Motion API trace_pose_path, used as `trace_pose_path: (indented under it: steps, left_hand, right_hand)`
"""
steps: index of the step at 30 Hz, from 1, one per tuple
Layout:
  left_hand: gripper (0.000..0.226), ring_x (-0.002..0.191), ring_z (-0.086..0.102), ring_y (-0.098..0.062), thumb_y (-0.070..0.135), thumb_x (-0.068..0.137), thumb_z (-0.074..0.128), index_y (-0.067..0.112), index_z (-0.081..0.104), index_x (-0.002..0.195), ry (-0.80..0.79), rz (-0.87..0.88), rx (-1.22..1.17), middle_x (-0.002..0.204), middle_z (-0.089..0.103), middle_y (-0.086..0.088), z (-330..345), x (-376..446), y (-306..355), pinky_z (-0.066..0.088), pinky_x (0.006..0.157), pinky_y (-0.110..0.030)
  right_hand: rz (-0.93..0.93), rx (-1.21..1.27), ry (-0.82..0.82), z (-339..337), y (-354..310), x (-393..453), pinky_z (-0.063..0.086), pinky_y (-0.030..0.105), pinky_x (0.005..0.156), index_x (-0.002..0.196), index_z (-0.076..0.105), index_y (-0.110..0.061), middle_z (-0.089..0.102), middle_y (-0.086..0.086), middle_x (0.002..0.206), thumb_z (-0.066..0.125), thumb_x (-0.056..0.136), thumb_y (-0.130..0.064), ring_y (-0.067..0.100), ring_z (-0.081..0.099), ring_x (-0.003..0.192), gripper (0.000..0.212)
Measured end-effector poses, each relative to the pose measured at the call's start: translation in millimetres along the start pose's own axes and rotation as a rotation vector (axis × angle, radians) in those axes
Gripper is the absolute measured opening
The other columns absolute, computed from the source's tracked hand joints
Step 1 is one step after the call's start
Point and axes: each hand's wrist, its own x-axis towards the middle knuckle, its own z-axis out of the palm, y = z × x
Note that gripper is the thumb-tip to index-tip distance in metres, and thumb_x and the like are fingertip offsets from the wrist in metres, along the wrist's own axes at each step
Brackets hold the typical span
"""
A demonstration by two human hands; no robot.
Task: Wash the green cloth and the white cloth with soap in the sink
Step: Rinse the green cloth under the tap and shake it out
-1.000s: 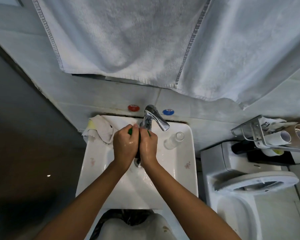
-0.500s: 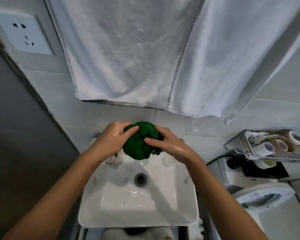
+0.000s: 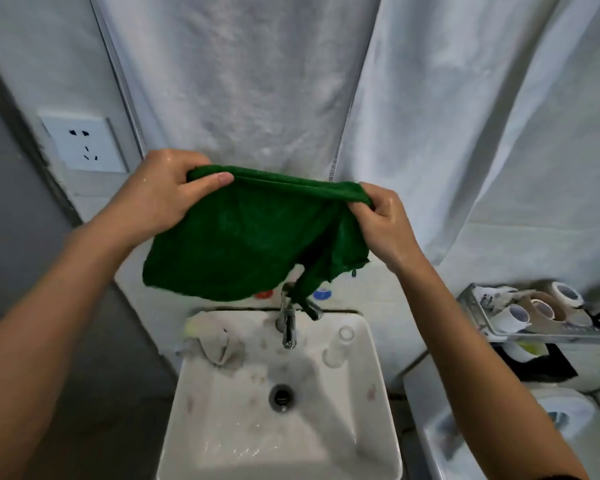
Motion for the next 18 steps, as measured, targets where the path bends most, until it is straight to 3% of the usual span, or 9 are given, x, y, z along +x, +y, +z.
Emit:
trace_pose_path:
  steps: [4,7,9,11,12,14,16,18]
  left_hand:
    - [0.014,0.06,0.056,-0.019,0.019,0.085,0.066,0.013,0.066,0.072,-0.051,0.001,0.042,0.064,0.061,-0.009,-28,7,1,0.039,0.051,-0.019]
    - [0.017,0.046,0.054,0.001,0.01,0.086,0.065,0.02,0.067,0.073,-0.096,-0.046,0.021,0.05,0.06,0.01,-41,8,-2,0.035,0.042,-0.007]
    - [0.015,0.044,0.054,0.003,0.038,0.079,0.072,0.031,0.071,0.065,-0.153,-0.09,-0.068,0.05,0.062,0.014,-48,8,-8,0.038,0.044,-0.007]
    - [0.048,0.055,0.061,-0.006,0.083,0.048,0.063,0.041,0.072,0.07,-0.246,-0.135,-0.055,0.063,0.069,0.007,-56,7,-13,0.049,0.055,-0.022]
    - [0.064,0.062,0.065,-0.011,0.093,0.036,0.055,0.043,0.071,0.073,-0.292,-0.159,-0.025,0.067,0.07,0.007,-61,7,-18,0.05,0.061,-0.028]
    - [0.074,0.072,0.067,-0.016,0.096,0.03,0.053,0.04,0.072,0.074,-0.315,-0.173,-0.001,0.071,0.071,0.009,-66,7,-22,0.053,0.072,-0.036]
    - [0.064,0.075,0.068,-0.021,0.087,0.037,0.064,0.035,0.074,0.072,-0.311,-0.165,-0.024,0.071,0.071,0.007,-68,6,-21,0.054,0.078,-0.046]
    - [0.061,0.071,0.067,-0.017,0.081,0.035,0.071,0.03,0.074,0.069,-0.303,-0.171,-0.046,0.068,0.071,0.004,-68,3,-21,0.054,0.077,-0.043]
  right_hand:
    - [-0.091,-0.327,0.003,-21,1,15,0.039,0.036,0.055,0.063,0.06,-0.024,0.052,0.0,0.055,0.062,0.088,-0.021,0.017,0.047,0.056,0.025]
    - [-0.064,-0.466,0.023,-40,6,22,0.044,0.039,0.059,0.064,0.066,-0.022,0.056,-0.001,0.058,0.071,0.083,-0.023,0.021,0.052,0.06,0.02]
    - [-0.053,-0.51,-0.038,-53,9,24,0.043,0.037,0.058,0.066,0.068,-0.013,0.059,0.005,0.06,0.077,0.078,-0.032,0.024,0.054,0.062,0.025]
    - [-0.008,-0.509,-0.181,-65,10,23,0.032,0.034,0.054,0.056,0.059,-0.012,0.047,0.001,0.052,0.079,0.074,-0.035,0.018,0.042,0.053,0.036]
    - [0.018,-0.499,-0.247,-70,11,22,0.027,0.032,0.053,0.05,0.051,-0.015,0.039,-0.004,0.048,0.08,0.074,-0.034,0.013,0.035,0.05,0.041]
    - [0.057,-0.452,-0.363,-82,12,19,0.025,0.029,0.052,0.049,0.046,-0.016,0.034,-0.006,0.049,0.08,0.075,-0.028,0.008,0.03,0.047,0.045]
    - [0.095,-0.357,-0.456,-94,13,15,0.03,0.022,0.05,0.06,0.056,-0.005,0.042,0.002,0.056,0.077,0.078,-0.018,0.008,0.038,0.051,0.031]
    - [0.146,-0.252,-0.539,-108,14,11,0.039,0.017,0.053,0.073,0.062,0.002,0.054,0.005,0.062,0.073,0.08,-0.008,0.009,0.051,0.057,0.017]
